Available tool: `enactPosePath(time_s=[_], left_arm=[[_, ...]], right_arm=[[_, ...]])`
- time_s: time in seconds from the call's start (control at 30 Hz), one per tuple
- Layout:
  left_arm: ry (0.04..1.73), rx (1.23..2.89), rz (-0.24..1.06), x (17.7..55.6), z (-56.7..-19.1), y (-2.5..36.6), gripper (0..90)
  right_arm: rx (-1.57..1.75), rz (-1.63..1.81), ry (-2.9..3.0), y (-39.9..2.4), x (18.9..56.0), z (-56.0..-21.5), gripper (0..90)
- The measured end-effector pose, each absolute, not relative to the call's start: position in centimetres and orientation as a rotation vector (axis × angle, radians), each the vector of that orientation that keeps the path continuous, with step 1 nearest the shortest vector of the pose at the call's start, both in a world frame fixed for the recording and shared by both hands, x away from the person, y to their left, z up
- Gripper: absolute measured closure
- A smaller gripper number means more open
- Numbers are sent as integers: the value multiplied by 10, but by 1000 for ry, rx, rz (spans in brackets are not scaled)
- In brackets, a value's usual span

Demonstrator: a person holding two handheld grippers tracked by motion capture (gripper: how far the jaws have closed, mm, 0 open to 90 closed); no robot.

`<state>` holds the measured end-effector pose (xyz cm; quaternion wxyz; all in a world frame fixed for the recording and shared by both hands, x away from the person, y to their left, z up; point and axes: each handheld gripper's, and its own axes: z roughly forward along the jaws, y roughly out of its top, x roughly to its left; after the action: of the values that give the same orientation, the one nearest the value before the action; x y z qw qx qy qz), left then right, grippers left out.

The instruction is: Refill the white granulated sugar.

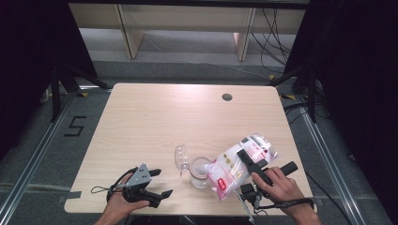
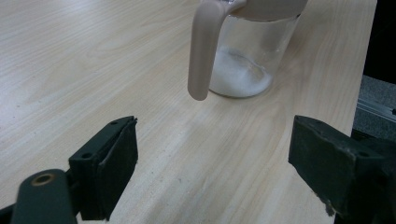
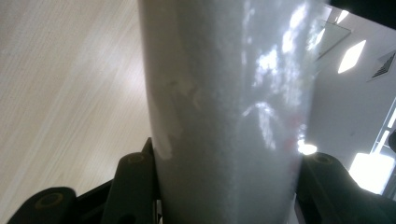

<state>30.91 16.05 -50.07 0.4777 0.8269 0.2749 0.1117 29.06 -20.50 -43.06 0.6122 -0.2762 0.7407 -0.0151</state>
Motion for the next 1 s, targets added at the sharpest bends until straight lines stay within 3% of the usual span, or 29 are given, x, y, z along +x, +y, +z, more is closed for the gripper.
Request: enactPosePath(time_s=[1.0], left_arm=[[680,1992,253,308,-501,159,154]], right_arm=[[-651,-32,1705,-205,291,-430,564]])
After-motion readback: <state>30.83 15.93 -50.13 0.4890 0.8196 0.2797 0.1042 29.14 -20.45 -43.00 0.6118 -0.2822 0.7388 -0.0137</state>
